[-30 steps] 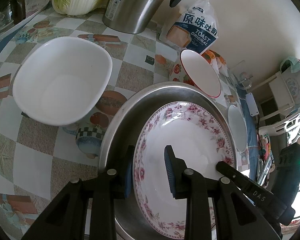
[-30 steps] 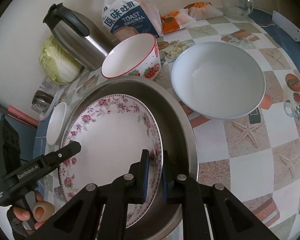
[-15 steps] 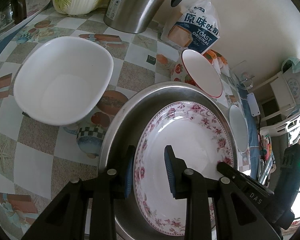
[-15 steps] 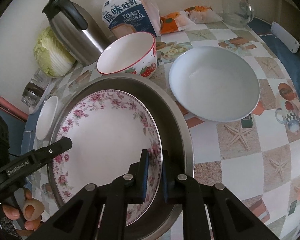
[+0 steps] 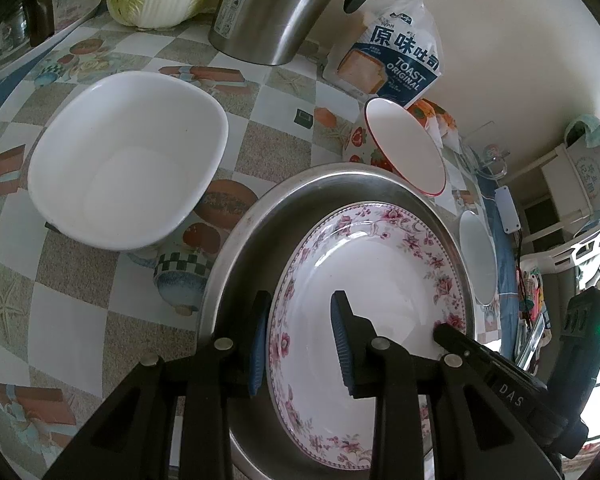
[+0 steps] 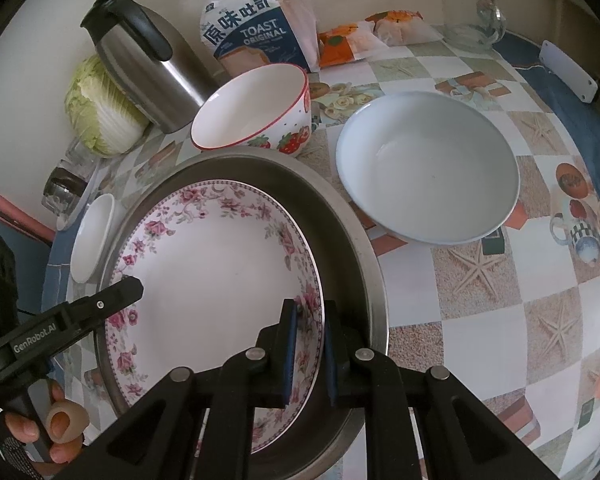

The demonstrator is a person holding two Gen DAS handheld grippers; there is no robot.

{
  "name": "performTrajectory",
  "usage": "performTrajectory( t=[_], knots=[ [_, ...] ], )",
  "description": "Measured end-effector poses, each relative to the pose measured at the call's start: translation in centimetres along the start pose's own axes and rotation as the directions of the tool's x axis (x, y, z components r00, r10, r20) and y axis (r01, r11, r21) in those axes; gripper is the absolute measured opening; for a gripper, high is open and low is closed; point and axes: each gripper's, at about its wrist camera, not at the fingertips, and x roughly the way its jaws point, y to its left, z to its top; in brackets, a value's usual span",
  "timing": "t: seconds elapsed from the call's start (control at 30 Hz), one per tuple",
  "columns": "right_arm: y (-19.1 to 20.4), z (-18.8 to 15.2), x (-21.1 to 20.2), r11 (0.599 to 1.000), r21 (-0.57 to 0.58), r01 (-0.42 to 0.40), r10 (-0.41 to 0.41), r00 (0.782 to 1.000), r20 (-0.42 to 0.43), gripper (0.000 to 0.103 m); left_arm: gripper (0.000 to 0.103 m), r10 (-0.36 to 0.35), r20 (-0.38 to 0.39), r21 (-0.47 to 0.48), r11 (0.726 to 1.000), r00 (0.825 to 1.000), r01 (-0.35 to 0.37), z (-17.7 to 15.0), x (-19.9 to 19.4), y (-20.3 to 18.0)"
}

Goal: Organize plates and bowls
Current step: 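Lower the pink-floral plate flat into the steel basin with both tools, then open both tools to release the plate and pull back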

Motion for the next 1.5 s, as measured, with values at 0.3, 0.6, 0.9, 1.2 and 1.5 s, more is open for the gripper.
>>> performTrajectory(
  t=[0.3,0.6,0.9,1.2,1.5],
  knots=[
    [-0.1,0.1,-0.8,1.0,0.002,0.013,-0.013,1.0,0.02,0.014,0.033,-0.012,0.016,-0.019,1.0,1.0,0.012,0.1,-0.6,0.3],
    [-0.2,0.3,-1.7,0.998,0.004,0.056,-0.056,0.998,0.027,0.015,0.034,0.014,0.024,-0.016,1.0,1.0,-0.014,0.2,-1.5,0.0],
    [0.8,0.6,-4.3,0.998,-0.031,0.058,-0.055,0.995,0.083,0.016,0.049,0.03,0.067,0.026,0.999,0.997,-0.032,0.4,-3.7,-1.2],
    [1.9,0.4,-4.3,0.996,-0.064,0.062,-0.057,0.994,0.089,0.067,0.078,0.107,0.082,0.028,0.994,0.991,-0.109,0.4,-3.6,-0.9],
    [1.9,0.3,-4.2,0.993,-0.075,0.09,-0.081,0.99,0.119,0.094,0.088,0.182,0.101,0.0,0.983,0.978,-0.183,0.4,-4.1,-0.2]
  ],
)
